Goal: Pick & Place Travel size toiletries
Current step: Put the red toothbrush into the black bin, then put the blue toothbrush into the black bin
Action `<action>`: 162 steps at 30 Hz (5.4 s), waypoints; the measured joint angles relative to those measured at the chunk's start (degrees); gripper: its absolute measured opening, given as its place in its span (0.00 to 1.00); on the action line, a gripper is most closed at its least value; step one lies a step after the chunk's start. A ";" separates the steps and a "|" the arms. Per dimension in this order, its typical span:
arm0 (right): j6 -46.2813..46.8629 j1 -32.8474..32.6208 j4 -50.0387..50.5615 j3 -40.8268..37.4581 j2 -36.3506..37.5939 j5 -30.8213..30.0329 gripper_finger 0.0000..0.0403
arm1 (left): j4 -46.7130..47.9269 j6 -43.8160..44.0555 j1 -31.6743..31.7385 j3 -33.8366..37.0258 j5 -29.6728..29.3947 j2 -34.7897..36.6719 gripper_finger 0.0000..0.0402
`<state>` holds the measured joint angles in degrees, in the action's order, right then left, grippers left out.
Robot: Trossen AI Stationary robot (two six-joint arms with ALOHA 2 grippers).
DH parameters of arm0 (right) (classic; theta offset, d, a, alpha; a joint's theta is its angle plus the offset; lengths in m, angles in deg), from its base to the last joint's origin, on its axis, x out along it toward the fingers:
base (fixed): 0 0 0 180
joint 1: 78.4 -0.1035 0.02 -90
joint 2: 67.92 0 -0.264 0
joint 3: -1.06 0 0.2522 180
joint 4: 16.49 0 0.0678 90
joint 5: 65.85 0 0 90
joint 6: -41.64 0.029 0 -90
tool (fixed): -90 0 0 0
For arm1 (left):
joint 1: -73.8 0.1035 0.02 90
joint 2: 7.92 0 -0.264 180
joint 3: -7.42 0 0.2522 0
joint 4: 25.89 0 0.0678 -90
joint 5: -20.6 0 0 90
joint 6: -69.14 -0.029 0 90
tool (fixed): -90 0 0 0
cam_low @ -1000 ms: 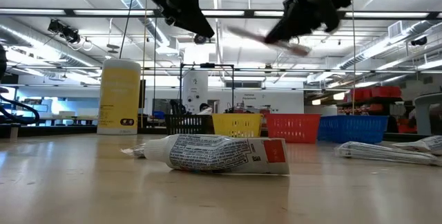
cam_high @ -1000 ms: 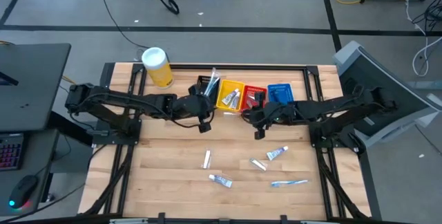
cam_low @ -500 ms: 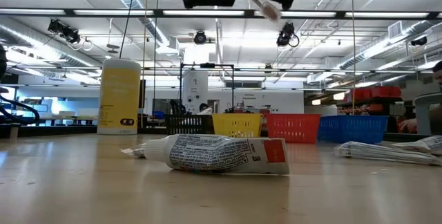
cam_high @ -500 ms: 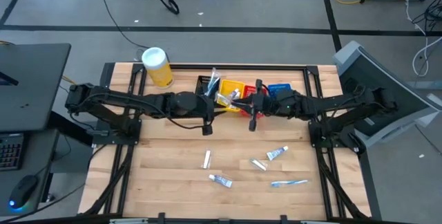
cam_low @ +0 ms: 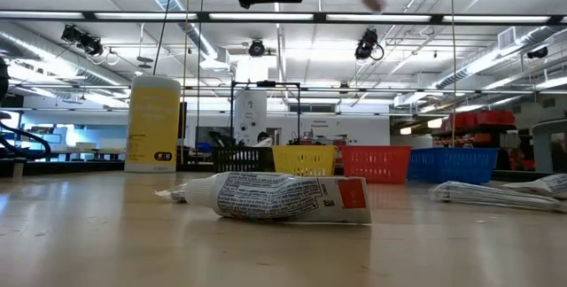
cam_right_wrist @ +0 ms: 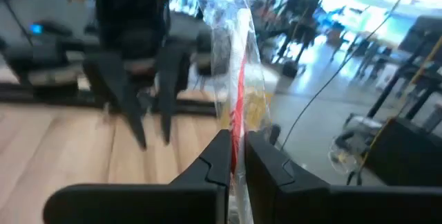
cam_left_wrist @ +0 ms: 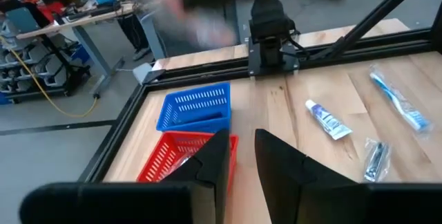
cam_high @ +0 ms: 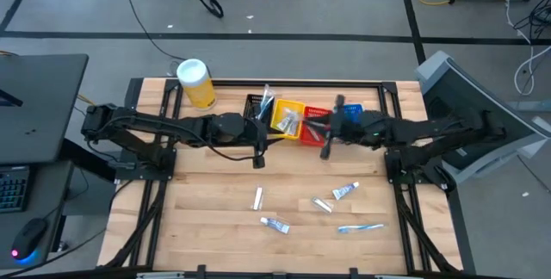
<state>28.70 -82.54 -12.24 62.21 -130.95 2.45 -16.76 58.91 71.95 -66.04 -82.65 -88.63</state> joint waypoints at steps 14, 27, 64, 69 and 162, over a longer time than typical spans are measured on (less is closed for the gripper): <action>0.27 0.49 -29.34 -21.91 10.73 12.96 0.07 | -13.22 0.79 3.02 0.00 7.61 -0.02 0.31; 6.24 4.27 -50.01 -21.63 -4.54 21.85 0.07 | -19.48 2.97 3.30 0.00 10.48 0.02 0.47; 12.71 5.25 -47.78 -9.84 -18.64 26.39 0.07 | -18.41 3.11 3.28 0.00 11.50 0.02 0.30; 12.23 5.44 -48.15 -9.84 -19.46 23.24 0.07 | -16.27 3.58 3.30 0.00 10.73 0.02 0.21; 9.20 18.19 -10.52 -9.86 -8.90 16.07 0.19 | 14.07 26.92 25.59 0.00 5.41 -11.30 0.43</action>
<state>37.90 -64.35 -22.76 52.36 -139.86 18.52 -2.69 85.83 97.54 -66.04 -77.24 -99.93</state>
